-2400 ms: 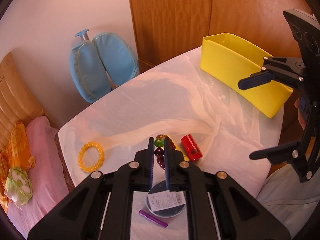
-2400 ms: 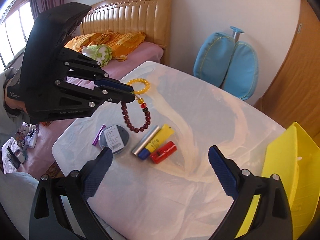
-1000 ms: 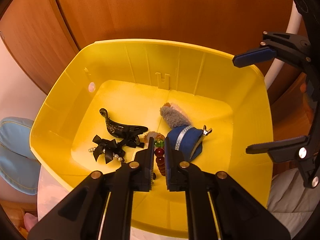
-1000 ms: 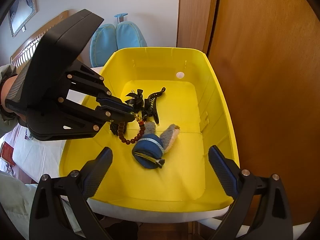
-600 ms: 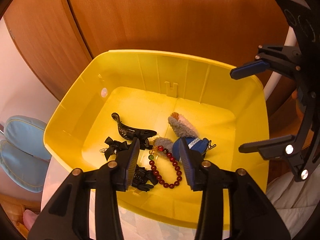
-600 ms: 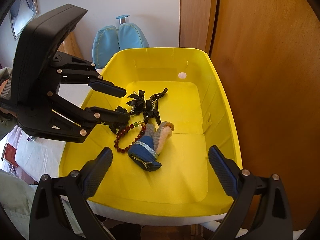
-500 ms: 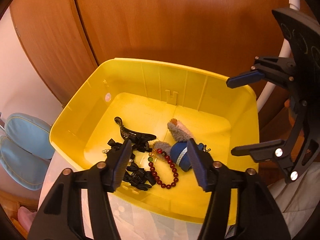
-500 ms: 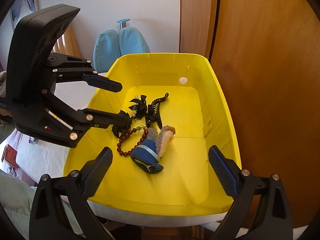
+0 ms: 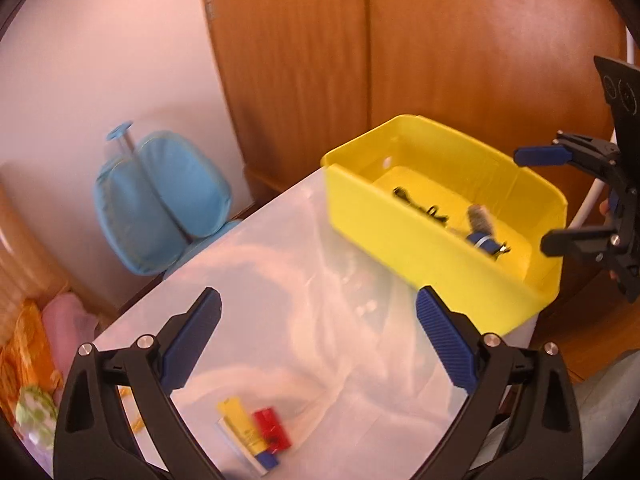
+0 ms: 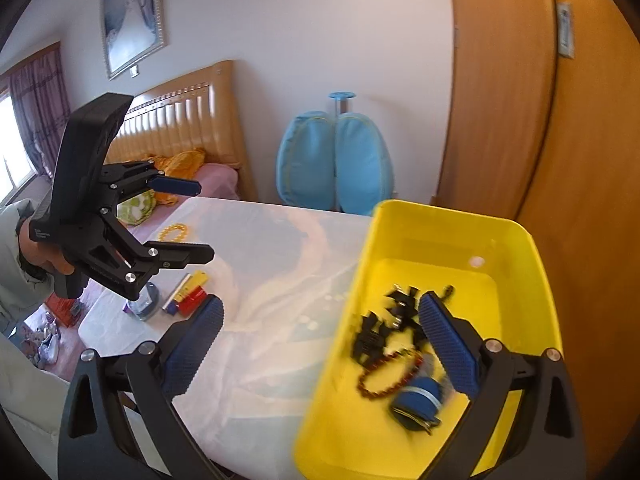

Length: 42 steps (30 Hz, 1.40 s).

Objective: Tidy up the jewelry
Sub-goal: 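Move the right gripper toward the round clear case, then grasp the round clear case with receipt label with the right gripper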

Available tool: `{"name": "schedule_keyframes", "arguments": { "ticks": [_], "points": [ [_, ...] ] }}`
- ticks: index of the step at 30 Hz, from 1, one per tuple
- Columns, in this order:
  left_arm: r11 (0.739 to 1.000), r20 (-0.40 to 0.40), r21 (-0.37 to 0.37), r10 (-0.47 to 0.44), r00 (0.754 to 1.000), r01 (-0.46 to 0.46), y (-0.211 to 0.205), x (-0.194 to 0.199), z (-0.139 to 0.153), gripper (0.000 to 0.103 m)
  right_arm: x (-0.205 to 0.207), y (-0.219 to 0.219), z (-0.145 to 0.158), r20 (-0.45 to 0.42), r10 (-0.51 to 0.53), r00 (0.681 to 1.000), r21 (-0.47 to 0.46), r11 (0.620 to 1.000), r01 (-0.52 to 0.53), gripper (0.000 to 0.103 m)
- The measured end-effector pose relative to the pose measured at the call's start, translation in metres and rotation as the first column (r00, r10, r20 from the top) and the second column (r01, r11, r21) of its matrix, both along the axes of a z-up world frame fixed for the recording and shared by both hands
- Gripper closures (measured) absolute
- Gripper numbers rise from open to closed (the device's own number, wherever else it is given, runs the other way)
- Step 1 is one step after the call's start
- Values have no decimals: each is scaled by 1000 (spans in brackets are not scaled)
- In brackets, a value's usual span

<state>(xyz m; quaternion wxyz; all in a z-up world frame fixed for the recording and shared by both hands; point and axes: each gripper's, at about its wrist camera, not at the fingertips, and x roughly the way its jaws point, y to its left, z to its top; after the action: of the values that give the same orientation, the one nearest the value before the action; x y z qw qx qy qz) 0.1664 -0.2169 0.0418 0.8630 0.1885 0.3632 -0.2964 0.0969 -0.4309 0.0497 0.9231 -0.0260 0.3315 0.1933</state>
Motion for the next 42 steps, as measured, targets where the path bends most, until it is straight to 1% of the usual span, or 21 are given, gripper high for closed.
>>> {"name": "schedule_keyframes", "arguments": {
  "ticks": [3,6,8,11,13,16,18,20,22,24,26,28,31,33,35,37,39,42],
  "points": [
    [991,-22,72,118,993,-116,65,-3,-17,8,18,55,-9,-37,106,994,6,994,-106,4],
    [973,-60,92,217,974,-211,121,-7,-35,8,33,115,-34,-115,193,974,-9,981,-195,4],
    [961,-72,113,262,963,-253,150,-11,-48,8,39,149,-53,-169,226,959,-21,972,-233,4],
    [955,-116,118,286,951,-273,183,-14,-67,8,44,192,-78,-235,260,937,-15,963,-271,4],
    [957,-141,107,281,949,-268,197,-16,-76,8,44,213,-87,-258,274,927,-11,958,-286,4],
    [962,-166,99,267,949,-254,209,-28,-86,8,42,236,-92,-280,306,910,-15,946,-323,4],
    [957,-171,109,286,943,-270,214,-36,-93,8,37,247,-96,-285,365,886,-16,923,-385,4],
    [945,-185,124,322,928,-303,215,-45,-98,8,36,258,-101,-297,411,862,-35,897,-440,4],
    [944,-206,111,329,922,-312,216,-52,-99,8,36,266,-104,-299,434,850,-29,886,-463,4],
    [941,-218,119,335,917,-316,217,-58,-101,8,35,270,-106,-304,448,841,-3,882,-471,4],
    [943,-221,106,332,917,-316,222,-62,-100,8,36,278,-111,-312,456,833,10,879,-478,4],
    [947,-236,91,320,918,-307,231,-63,-101,8,35,289,-116,-320,449,834,-23,877,-480,4],
    [960,-240,86,278,930,-265,243,-62,-103,8,33,304,-121,-318,428,846,-59,882,-468,4],
    [970,-237,70,241,941,-231,250,-61,-103,8,34,314,-128,-310,400,863,-92,890,-446,4],
    [976,-248,61,216,944,-207,257,-59,-103,8,37,326,-136,-307,357,882,-140,900,-413,4],
    [982,-239,56,187,953,-179,262,-58,-103,8,39,335,-145,-320,330,888,-171,902,-397,4],
    [986,-244,41,169,955,-164,267,-56,-107,8,38,343,-152,-329,336,883,-187,893,-409,4],
    [983,-265,41,184,947,-180,273,-54,-116,8,37,352,-160,-320,322,891,-277,867,-413,4]
  ]
}}
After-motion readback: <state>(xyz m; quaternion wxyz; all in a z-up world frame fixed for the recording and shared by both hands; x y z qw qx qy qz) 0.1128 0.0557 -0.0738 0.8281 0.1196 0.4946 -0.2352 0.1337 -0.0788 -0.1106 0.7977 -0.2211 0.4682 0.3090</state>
